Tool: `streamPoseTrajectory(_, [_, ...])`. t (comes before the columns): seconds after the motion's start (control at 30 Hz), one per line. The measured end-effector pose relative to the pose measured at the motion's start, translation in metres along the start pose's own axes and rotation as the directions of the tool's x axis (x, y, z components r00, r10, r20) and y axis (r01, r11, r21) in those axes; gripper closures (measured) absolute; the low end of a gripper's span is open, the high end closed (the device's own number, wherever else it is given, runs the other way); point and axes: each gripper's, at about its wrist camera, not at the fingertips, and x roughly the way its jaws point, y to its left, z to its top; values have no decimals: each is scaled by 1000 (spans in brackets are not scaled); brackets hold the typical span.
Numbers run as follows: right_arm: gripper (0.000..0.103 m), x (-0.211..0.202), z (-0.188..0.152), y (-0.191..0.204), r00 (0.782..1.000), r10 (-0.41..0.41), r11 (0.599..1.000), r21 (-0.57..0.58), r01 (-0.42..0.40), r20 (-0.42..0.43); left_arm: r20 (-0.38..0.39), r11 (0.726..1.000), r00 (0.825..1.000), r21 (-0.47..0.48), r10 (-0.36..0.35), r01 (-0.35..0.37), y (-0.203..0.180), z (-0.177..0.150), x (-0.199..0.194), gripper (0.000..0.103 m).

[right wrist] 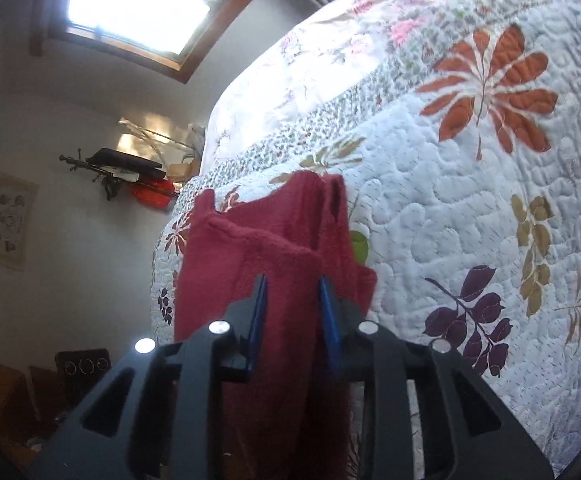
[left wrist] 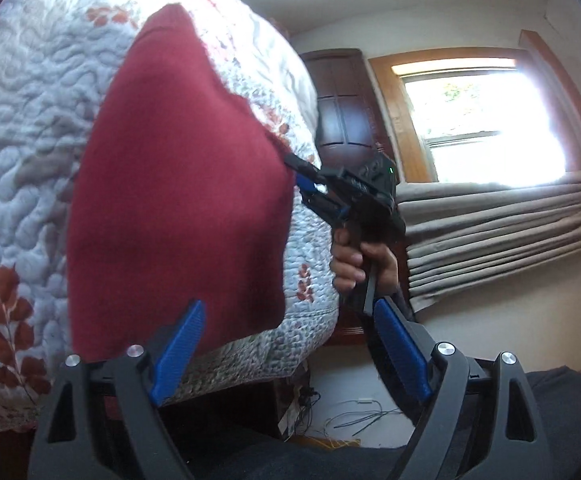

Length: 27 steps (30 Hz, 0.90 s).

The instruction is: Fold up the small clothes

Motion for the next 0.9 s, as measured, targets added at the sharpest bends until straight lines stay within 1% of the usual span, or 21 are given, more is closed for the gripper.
streamPoseTrajectory(0.03, [72, -5, -5, 9, 1000, 8, 1000, -21, -7, 14, 12, 1000, 1000, 2, -21, 21, 1, 7, -2, 14])
streamPoseTrajectory(0.07, [72, -8, -12, 19, 999, 37, 999, -38, -37, 12, 22, 999, 999, 4, -40, 40, 2, 14, -2, 14])
streamPoseTrajectory(0.1, [71, -5, -22, 28, 996, 83, 995, -51, -84, -18, 26, 998, 998, 2, -56, 56, 5, 20, 2, 13])
streamPoseTrajectory(0.13, [71, 1, -32, 36, 992, 111, 991, -62, -115, -62, 31, 998, 998, -10, -63, 63, 11, 27, 6, 13])
streamPoseTrajectory(0.2, [71, 22, -52, 40, 979, 139, 987, -63, -150, -147, 27, 992, 993, -54, -112, 114, 27, 40, 17, 13])
streamPoseTrajectory(0.23, [77, 33, -59, 35, 974, 136, 988, -51, -148, -180, 19, 988, 992, -87, -127, 128, 38, 44, 23, 13])
streamPoseTrajectory(0.27, [97, 41, -63, 28, 975, 112, 991, -47, -123, -190, 11, 984, 991, -120, -132, 132, 50, 47, 29, 13])
streamPoseTrajectory(0.3, [103, 48, -64, 15, 980, 70, 996, -48, -80, -188, 3, 981, 991, -146, -132, 131, 62, 49, 35, 13])
streamPoseTrajectory(0.37, [103, 49, -63, -4, 979, 85, 996, 2, -86, -186, -4, 972, 989, -185, -146, 143, 76, 49, 43, 16])
streamPoseTrajectory(0.4, [103, 47, -62, -6, 979, 85, 996, 18, -83, -187, -7, 972, 990, -189, -144, 140, 77, 49, 44, 18])
streamPoseTrajectory(0.47, [103, 33, -62, 11, 984, 39, 998, -43, -47, -173, -8, 975, 990, -177, -139, 135, 67, 49, 40, 17])
streamPoseTrajectory(0.53, [93, 16, -65, 30, 986, 62, 995, -62, -73, -156, 6, 975, 986, -148, -167, 166, 53, 44, 28, 14])
streamPoseTrajectory(0.57, [91, 13, -67, 37, 985, 82, 993, -77, -95, -154, 10, 974, 983, -132, -184, 183, 47, 39, 21, 13])
streamPoseTrajectory(0.6, [90, 10, -72, 44, 982, 96, 990, -89, -112, -164, 12, 977, 983, -111, -184, 184, 43, 34, 13, 11])
streamPoseTrajectory(0.67, [85, 14, -87, 47, 972, 110, 989, -79, -129, -207, 12, 985, 989, -91, -146, 146, 43, 20, 5, 8])
streamPoseTrajectory(0.7, [85, 17, -94, 45, 969, 100, 990, -76, -120, -227, 4, 986, 991, -102, -133, 133, 45, 15, 4, 8])
streamPoseTrajectory(0.73, [85, 22, -100, 38, 969, 60, 994, -73, -80, -240, -10, 985, 993, -125, -118, 116, 52, 11, 6, 8])
streamPoseTrajectory(0.77, [91, 28, -104, 29, 968, 28, 997, -63, -44, -248, -28, 985, 995, -148, -93, 88, 62, 6, 12, 8])
streamPoseTrajectory(0.8, [99, 33, -107, 15, 966, 8, 999, -33, -17, -258, -35, 984, 996, -157, -84, 78, 67, 3, 15, 8])
streamPoseTrajectory(0.83, [103, 35, -109, 5, 965, -13, 1000, -10, 11, -262, -37, 983, 996, -165, -86, 79, 70, 2, 19, 8])
streamPoseTrajectory(0.9, [103, 29, -110, 2, 969, -29, 1000, -7, 28, -247, -36, 982, 996, -174, -87, 79, 68, 2, 24, 7])
